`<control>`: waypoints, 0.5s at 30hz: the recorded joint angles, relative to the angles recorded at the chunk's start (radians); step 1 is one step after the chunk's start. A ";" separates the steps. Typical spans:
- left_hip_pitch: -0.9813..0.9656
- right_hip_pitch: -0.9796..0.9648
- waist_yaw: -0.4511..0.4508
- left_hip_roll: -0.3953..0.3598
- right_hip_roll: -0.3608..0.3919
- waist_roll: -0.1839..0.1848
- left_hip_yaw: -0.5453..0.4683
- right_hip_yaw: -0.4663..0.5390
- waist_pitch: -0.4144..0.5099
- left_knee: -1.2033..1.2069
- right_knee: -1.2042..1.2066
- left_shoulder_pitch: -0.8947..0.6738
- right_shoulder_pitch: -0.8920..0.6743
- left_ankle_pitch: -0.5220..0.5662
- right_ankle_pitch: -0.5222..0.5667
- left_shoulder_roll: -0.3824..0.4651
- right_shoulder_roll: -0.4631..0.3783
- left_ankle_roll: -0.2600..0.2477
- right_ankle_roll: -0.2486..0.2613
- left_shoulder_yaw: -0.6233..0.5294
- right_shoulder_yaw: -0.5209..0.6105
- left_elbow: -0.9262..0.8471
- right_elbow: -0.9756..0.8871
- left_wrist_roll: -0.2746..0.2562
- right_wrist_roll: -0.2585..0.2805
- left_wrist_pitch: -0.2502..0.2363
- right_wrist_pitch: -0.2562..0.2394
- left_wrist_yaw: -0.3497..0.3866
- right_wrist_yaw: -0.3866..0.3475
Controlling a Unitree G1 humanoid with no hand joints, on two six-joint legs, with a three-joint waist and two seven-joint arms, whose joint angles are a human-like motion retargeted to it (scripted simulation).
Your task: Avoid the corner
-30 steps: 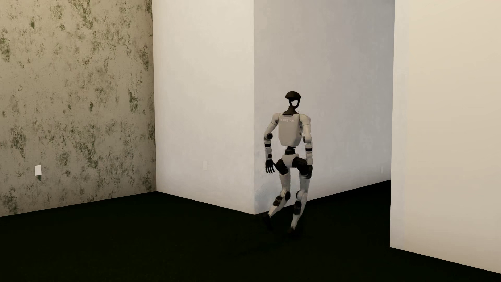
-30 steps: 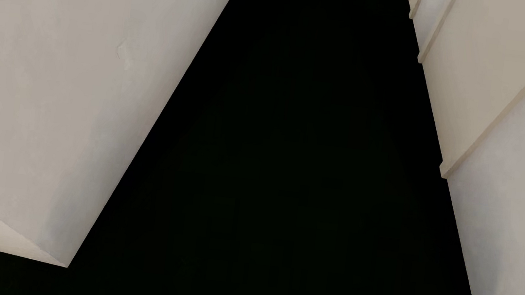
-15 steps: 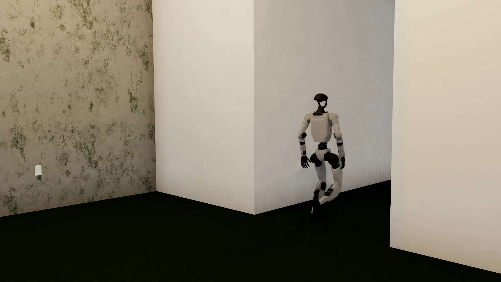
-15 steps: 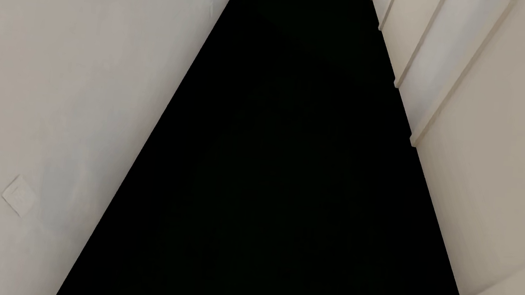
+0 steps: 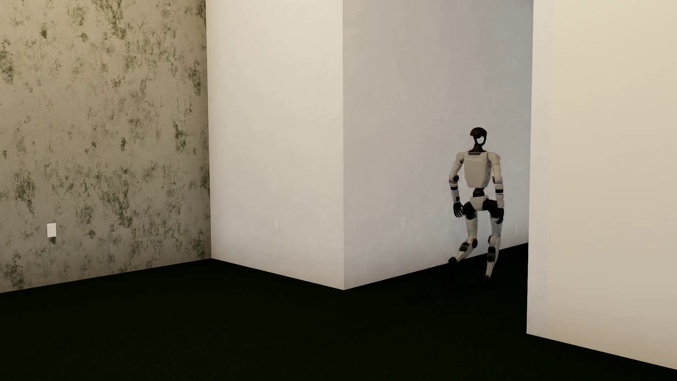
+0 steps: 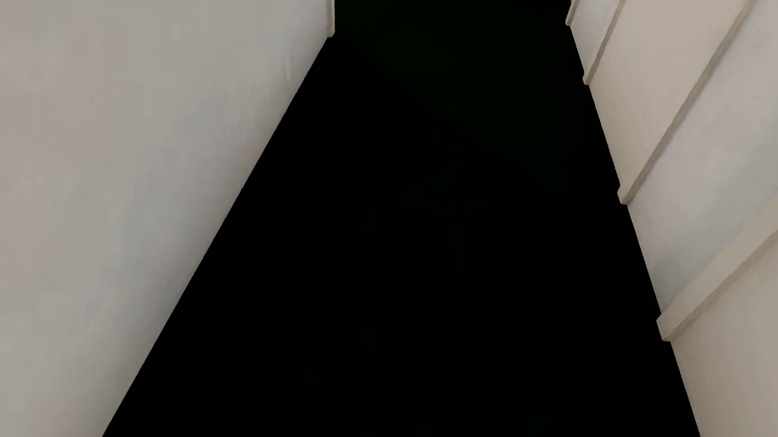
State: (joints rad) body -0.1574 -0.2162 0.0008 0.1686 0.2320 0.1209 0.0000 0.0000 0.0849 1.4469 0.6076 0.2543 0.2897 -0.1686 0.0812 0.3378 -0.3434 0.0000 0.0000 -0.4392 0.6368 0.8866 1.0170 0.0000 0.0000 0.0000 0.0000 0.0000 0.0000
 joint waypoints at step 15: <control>-0.111 0.193 0.184 -0.156 -0.217 -0.115 0.000 0.000 0.018 -0.698 0.860 0.085 -0.150 -0.328 -0.052 0.009 -0.018 0.000 0.000 -0.027 -0.061 0.112 -0.215 0.000 0.000 0.000 0.000 0.000 0.000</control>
State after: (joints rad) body -0.2684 -0.0228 0.1844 0.0125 0.0148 0.0055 0.0000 0.0000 0.1027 0.7487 1.4672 0.3398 0.1402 -0.4970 0.0292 0.3471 -0.3617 0.0000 0.0000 -0.4663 0.5760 0.9983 0.8019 0.0000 0.0000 0.0000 0.0000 0.0000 0.0000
